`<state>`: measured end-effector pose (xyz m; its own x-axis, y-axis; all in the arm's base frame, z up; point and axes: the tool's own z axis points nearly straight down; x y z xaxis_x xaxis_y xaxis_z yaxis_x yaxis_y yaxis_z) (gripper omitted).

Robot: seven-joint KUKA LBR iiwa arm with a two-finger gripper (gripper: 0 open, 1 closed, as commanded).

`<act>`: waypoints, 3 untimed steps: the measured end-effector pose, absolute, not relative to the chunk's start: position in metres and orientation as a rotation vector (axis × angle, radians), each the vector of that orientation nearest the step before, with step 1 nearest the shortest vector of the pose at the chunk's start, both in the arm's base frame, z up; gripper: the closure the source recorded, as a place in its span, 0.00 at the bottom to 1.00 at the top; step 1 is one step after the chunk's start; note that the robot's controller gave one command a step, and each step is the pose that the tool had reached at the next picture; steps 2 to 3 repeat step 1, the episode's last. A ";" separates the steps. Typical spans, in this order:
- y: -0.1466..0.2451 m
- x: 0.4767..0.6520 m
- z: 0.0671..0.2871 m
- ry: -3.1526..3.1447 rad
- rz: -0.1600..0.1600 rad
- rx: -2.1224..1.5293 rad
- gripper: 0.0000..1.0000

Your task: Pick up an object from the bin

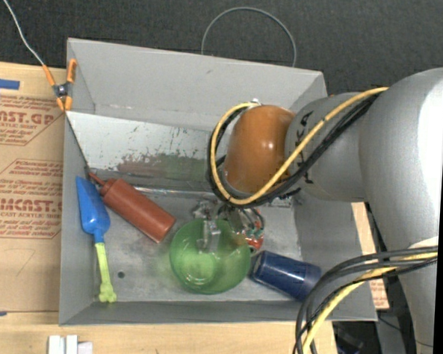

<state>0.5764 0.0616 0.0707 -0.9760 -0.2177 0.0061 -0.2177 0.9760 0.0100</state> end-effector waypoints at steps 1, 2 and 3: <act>0.062 0.576 0.079 -3.114 -0.015 0.344 1.00; 0.062 0.576 0.079 -3.114 -0.015 0.344 1.00; 0.062 0.576 0.079 -3.114 -0.015 0.344 1.00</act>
Offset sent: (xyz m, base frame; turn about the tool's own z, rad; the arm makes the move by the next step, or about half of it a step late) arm -0.0001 0.0000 0.0656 0.0000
